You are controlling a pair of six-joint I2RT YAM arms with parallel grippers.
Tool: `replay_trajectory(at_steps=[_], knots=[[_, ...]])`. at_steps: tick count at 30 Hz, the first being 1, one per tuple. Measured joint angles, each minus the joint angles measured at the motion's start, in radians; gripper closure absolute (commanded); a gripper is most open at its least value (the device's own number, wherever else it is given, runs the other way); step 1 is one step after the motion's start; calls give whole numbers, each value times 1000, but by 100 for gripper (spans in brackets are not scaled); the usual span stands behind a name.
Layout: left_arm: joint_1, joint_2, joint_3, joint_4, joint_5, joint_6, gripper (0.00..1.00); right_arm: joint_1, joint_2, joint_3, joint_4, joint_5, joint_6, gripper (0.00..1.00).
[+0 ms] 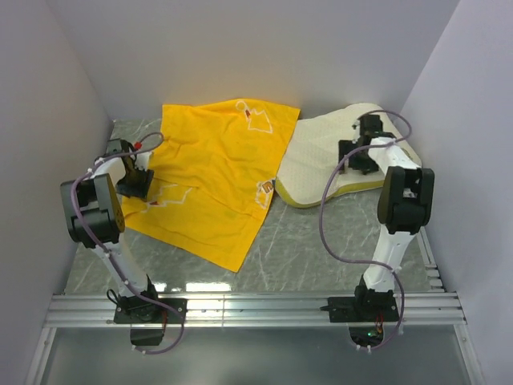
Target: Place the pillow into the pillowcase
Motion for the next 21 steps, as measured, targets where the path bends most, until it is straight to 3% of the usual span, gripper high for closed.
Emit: replay_trajectory(at_steps=[6, 11, 16, 17, 18, 21], knots=[[-3, -146, -195, -66, 12, 118, 69, -119, -6, 24, -65, -38, -3, 9], [-67, -244, -297, -253, 108, 237, 72, -88, -99, 1, -102, -124, -3, 9], [-305, -380, -304, -483, 325, 324, 59, 35, -312, -64, -112, -228, 8, 9], [-357, -416, -284, -520, 375, 337, 54, 68, -356, -75, -111, -250, 8, 9], [-396, -449, -257, -550, 422, 343, 40, 107, -397, -90, -105, -271, 10, 9], [-426, -518, -133, -573, 517, 304, 30, 216, -497, -150, -99, -325, 11, 11]])
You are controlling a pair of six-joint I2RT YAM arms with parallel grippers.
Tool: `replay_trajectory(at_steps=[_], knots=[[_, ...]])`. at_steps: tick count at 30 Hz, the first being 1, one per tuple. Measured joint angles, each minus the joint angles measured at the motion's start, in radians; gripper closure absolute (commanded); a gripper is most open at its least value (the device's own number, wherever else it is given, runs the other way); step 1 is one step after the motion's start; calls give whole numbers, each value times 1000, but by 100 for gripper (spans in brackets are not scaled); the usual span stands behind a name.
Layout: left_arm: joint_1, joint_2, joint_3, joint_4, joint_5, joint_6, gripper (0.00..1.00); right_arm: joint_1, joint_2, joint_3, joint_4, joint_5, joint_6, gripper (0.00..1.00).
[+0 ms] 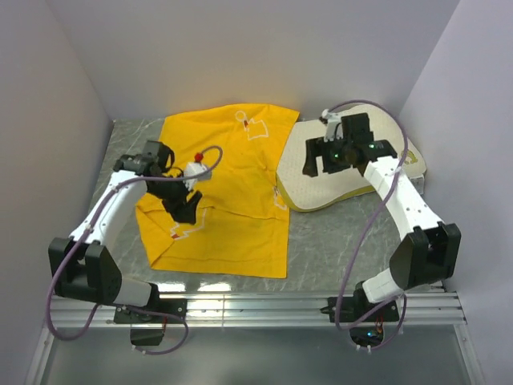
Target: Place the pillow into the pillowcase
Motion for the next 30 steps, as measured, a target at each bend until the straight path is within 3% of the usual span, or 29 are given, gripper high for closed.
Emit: replay_trajectory(at_steps=[5, 10, 11, 19, 25, 26, 28, 29, 30], knots=[[100, 24, 154, 211, -46, -170, 24, 141, -50, -109, 5, -27, -1, 14], [203, 268, 339, 415, -127, -303, 20, 257, -49, -215, 13, -19, -6, 16], [219, 327, 366, 463, -157, -328, 13, 277, -48, -230, 15, -19, -8, 16], [291, 692, 568, 610, -293, -461, 19, 383, -3, -269, 27, -11, -31, 16], [315, 834, 636, 628, -335, -490, 38, 440, 61, -269, 33, -24, -55, 16], [316, 846, 636, 629, -344, -490, 48, 447, 69, -269, 34, -25, -57, 16], [317, 854, 624, 631, -362, -488, 56, 458, 87, -269, 35, -26, -61, 18], [320, 854, 612, 633, -370, -481, 71, 462, 98, -269, 35, -24, -61, 18], [322, 853, 600, 637, -373, -477, 79, 465, 110, -269, 35, -24, -62, 18]])
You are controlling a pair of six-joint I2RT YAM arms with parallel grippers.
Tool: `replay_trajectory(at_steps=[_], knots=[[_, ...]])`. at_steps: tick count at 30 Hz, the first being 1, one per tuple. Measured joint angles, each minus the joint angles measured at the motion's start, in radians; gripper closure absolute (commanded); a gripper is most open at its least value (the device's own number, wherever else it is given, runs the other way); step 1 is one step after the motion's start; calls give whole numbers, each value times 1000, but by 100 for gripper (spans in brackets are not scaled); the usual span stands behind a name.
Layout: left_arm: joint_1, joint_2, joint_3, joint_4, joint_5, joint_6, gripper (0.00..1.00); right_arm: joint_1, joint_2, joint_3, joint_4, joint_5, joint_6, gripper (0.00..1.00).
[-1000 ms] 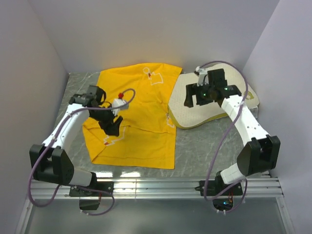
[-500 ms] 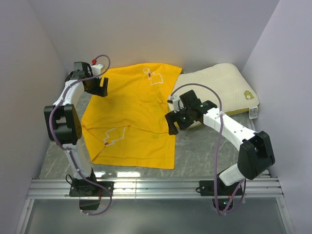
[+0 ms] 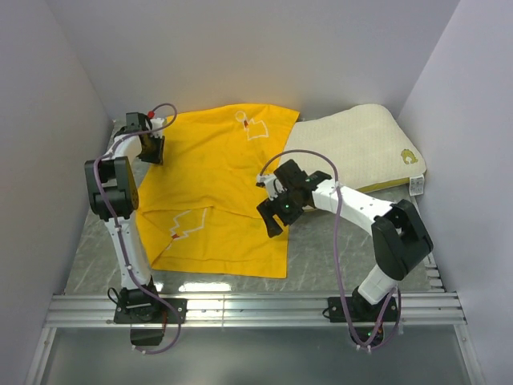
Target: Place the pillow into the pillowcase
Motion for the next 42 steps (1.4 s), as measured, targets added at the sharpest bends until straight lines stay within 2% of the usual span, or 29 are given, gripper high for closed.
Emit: replay_trajectory(at_steps=[1, 2, 8, 11, 13, 14, 16, 17, 20, 22, 23, 26, 31, 36, 39, 42], knots=[[3, -8, -16, 16, -10, 17, 87, 2, 8, 0, 0, 1, 0, 19], [9, -18, -37, 31, -11, 25, 100, 3, 19, 0, 0, 2, 0, 20], [89, -186, -292, 61, -43, 90, 100, 4, 28, 1, -1, 12, 1, 24], [159, -365, -548, 85, -90, 137, 100, 4, 29, 4, -1, 24, 2, 26], [203, -483, -687, 35, -121, 169, 97, 5, 33, 8, -2, 32, 2, 27], [222, -551, -764, 3, -127, 192, 90, 6, 37, 12, -2, 37, 2, 27], [236, -667, -867, -97, -119, 245, 65, 8, 50, 21, -4, 44, 2, 28], [237, -724, -903, -159, -101, 272, 38, 10, 60, 26, -4, 47, 2, 28], [229, -941, -932, -330, -32, 327, 13, 18, 83, 32, -4, 58, 2, 28], [224, -1050, -872, -354, 10, 333, 9, 29, 98, 39, -11, 65, 5, 28], [220, -1077, -818, -355, 29, 330, 4, 32, 106, 45, -11, 67, 6, 27], [196, -1031, -642, -312, 73, 318, 1, 51, 133, 68, -11, 82, 13, 23], [143, -728, -427, -212, 140, 275, 1, 89, 156, 70, -9, 109, 25, 23], [100, -439, -364, -161, 129, 225, 1, 138, 208, 70, -6, 143, 29, 29], [81, -339, -343, -135, 106, 199, 2, 155, 233, 83, -1, 175, 31, 33], [64, -279, -310, -106, 71, 188, 9, 159, 255, 106, -11, 207, 35, 38]])
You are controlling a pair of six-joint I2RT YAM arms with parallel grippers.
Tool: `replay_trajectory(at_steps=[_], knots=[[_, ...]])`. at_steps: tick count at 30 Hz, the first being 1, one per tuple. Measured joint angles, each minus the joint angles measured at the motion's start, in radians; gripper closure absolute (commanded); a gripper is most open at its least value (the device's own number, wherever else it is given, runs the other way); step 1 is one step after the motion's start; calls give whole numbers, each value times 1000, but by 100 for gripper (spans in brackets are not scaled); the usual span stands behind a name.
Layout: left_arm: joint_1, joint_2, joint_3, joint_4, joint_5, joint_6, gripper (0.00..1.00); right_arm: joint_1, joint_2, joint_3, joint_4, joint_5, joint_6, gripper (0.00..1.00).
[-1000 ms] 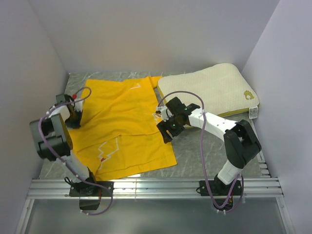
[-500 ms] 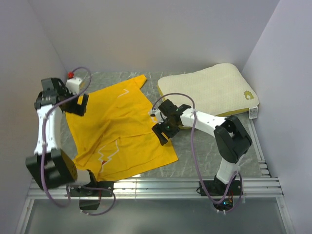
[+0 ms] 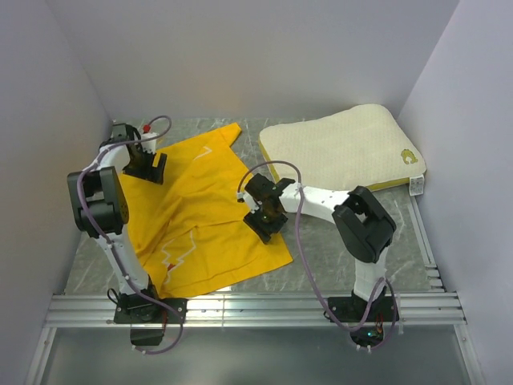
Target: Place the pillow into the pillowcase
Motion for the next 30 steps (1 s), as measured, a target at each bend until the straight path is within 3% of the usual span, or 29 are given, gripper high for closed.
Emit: replay_trajectory(at_steps=[3, 4, 9, 10, 11, 14, 18, 21, 22, 25, 30], knots=[[-10, 48, 29, 41, -46, 0, 29, 0, 31, 39, -23, 41, 4, 41], [-11, 66, 40, 46, -61, 2, 44, 0, 42, 54, -31, 56, 3, 41], [1, 119, 71, 82, -135, 12, 82, -25, 94, 119, -52, 129, -5, 43], [8, 114, 58, 100, -142, 21, 96, -42, 106, 136, -57, 133, -8, 43], [17, 101, 36, 118, -151, 29, 100, -61, 116, 152, -58, 135, -11, 43], [79, 40, -63, 167, -179, 65, 100, -140, 155, 213, -64, 139, -25, 43], [272, -121, -284, 175, -238, 137, 100, -224, 222, 326, -79, 153, -44, 43], [444, -253, -436, 97, -267, 199, 83, -240, 274, 423, -99, 166, -57, 41], [492, -302, -479, 44, -269, 226, 63, -239, 293, 460, -111, 166, -57, 40], [552, -455, -544, -111, -228, 302, 29, -227, 296, 521, -129, 148, -56, 34], [460, -703, -472, -222, -107, 324, 22, -168, 113, 388, -128, 94, -56, 30]])
